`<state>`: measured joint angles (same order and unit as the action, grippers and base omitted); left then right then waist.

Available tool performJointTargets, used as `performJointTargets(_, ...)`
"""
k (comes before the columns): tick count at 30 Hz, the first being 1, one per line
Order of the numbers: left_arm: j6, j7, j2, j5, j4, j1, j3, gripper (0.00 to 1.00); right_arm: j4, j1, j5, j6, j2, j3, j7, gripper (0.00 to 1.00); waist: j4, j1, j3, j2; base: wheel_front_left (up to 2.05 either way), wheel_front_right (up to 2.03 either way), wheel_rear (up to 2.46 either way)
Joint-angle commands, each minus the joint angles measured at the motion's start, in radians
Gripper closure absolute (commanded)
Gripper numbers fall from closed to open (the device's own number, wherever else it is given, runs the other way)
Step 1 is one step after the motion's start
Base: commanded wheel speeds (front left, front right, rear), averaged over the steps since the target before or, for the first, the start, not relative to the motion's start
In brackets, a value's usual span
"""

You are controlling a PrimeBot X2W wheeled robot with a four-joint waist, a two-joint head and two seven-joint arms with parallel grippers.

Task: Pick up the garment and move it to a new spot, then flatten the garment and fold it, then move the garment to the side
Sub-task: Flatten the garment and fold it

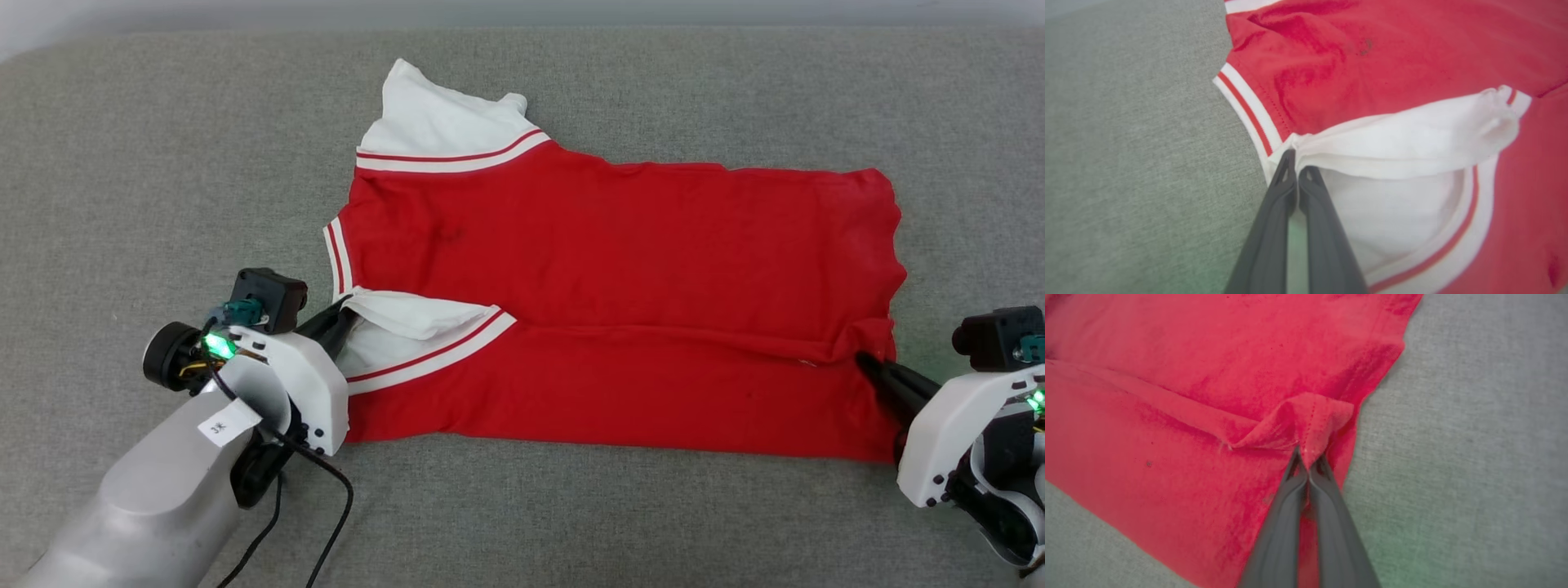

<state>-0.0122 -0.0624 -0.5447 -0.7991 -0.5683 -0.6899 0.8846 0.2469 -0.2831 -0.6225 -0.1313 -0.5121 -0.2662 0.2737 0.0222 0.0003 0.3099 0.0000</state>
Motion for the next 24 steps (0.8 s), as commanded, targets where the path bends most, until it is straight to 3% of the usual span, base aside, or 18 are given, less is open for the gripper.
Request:
performJointTargets(1,-0.015,-0.009,0.015,-0.009,-0.035,-0.015,0.000,1.00,0.014,-0.020,-0.003,0.001,0.002,-0.009,-0.004,1.00,0.002,-0.0003,0.008,0.0000,0.00,0.00,0.00)
performJointTargets(7,-0.059,-0.049,0.063,-0.021,-0.176,-0.026,0.009,1.00,0.060,-0.047,-0.022,0.001,0.000,-0.039,-0.018,1.00,0.005,-0.0003,0.003,0.0000,0.00,0.00,0.00)
performJointTargets(8,-0.065,-0.057,0.067,-0.022,-0.192,-0.030,0.007,0.92,0.064,-0.049,-0.027,0.001,0.001,-0.041,-0.023,1.00,0.006,-0.0003,-0.002,0.0000,0.00,0.00,0.00)
performJointTargets(9,-0.071,-0.067,0.072,-0.023,-0.208,-0.036,0.007,0.42,0.069,-0.051,-0.030,0.001,0.000,-0.040,-0.028,0.97,0.008,-0.0003,-0.010,0.0000,0.00,0.00,0.00)
performJointTargets(10,-0.073,-0.079,0.074,-0.022,-0.220,-0.044,0.005,0.00,0.072,-0.050,-0.034,0.001,0.000,-0.041,-0.029,0.67,0.010,-0.0003,-0.018,0.0000,0.00,0.00,0.00)
performJointTargets(11,-0.077,-0.089,0.079,-0.022,-0.229,-0.050,0.005,0.00,0.074,-0.047,-0.039,0.001,-0.001,-0.042,-0.032,0.29,0.012,-0.0003,-0.028,0.0000,0.00,0.00,0.00)
performJointTargets(12,-0.081,-0.097,0.082,-0.019,-0.236,-0.056,0.006,0.00,0.073,-0.043,-0.040,0.001,-0.004,-0.041,-0.039,0.00,0.015,-0.0003,-0.039,0.0000,0.00,0.00,0.00)
performJointTargets(17,-0.083,-0.113,0.079,-0.013,-0.230,-0.085,0.005,0.00,0.057,-0.007,-0.047,0.001,-0.013,-0.021,-0.066,0.00,0.032,-0.0003,-0.097,0.0000,0.00,0.00,0.00)
performJointTargets(24,-0.092,-0.031,0.027,-0.023,-0.154,-0.129,0.011,0.00,0.020,0.049,-0.037,0.001,-0.020,0.008,-0.064,0.00,0.052,-0.0003,-0.157,0.0000,0.00,0.00,0.00)
